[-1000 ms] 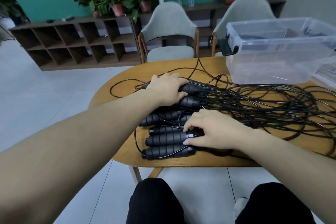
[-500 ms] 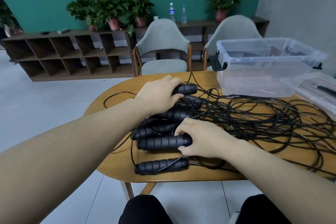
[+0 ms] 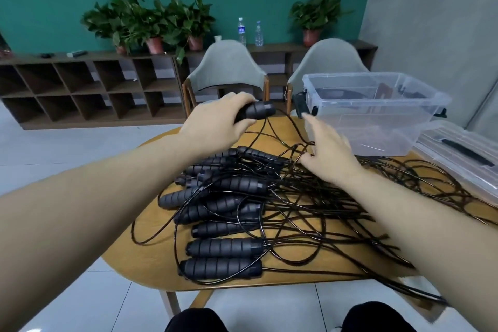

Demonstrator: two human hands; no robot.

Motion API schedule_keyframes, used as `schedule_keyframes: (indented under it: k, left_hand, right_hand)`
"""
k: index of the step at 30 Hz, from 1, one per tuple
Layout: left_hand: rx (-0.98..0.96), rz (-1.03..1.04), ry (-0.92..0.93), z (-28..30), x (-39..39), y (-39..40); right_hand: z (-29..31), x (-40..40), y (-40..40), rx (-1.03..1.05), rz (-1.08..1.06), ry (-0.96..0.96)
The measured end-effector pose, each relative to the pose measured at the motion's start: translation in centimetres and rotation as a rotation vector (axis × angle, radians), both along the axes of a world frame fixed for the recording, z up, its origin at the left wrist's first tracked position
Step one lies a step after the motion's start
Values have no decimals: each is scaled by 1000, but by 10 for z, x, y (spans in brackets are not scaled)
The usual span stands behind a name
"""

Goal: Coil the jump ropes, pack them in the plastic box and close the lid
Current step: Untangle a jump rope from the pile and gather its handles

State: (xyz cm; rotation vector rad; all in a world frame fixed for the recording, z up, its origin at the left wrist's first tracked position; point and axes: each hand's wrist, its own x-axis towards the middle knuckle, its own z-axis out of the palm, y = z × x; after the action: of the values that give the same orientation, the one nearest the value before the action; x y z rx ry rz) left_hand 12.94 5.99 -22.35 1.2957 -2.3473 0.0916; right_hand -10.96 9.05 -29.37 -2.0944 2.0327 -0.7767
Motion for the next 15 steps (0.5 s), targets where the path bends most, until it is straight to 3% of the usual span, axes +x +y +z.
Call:
schedule_keyframes:
  k: [2,4,8,15]
  left_hand:
    - [-5,-20,51,1,1,1]
    - [14,-37,28,-2,3,1]
    - [182,18,-15,-20,11,-6]
    - [371,41,-79,-41,11,-14]
  right_hand:
    - [3,-10,-10,192,66,123]
    - [4,-19,-18,248,104,168]
    - [19,-28,-28,165,137,38]
    - [80,-32,-37,73,187,74]
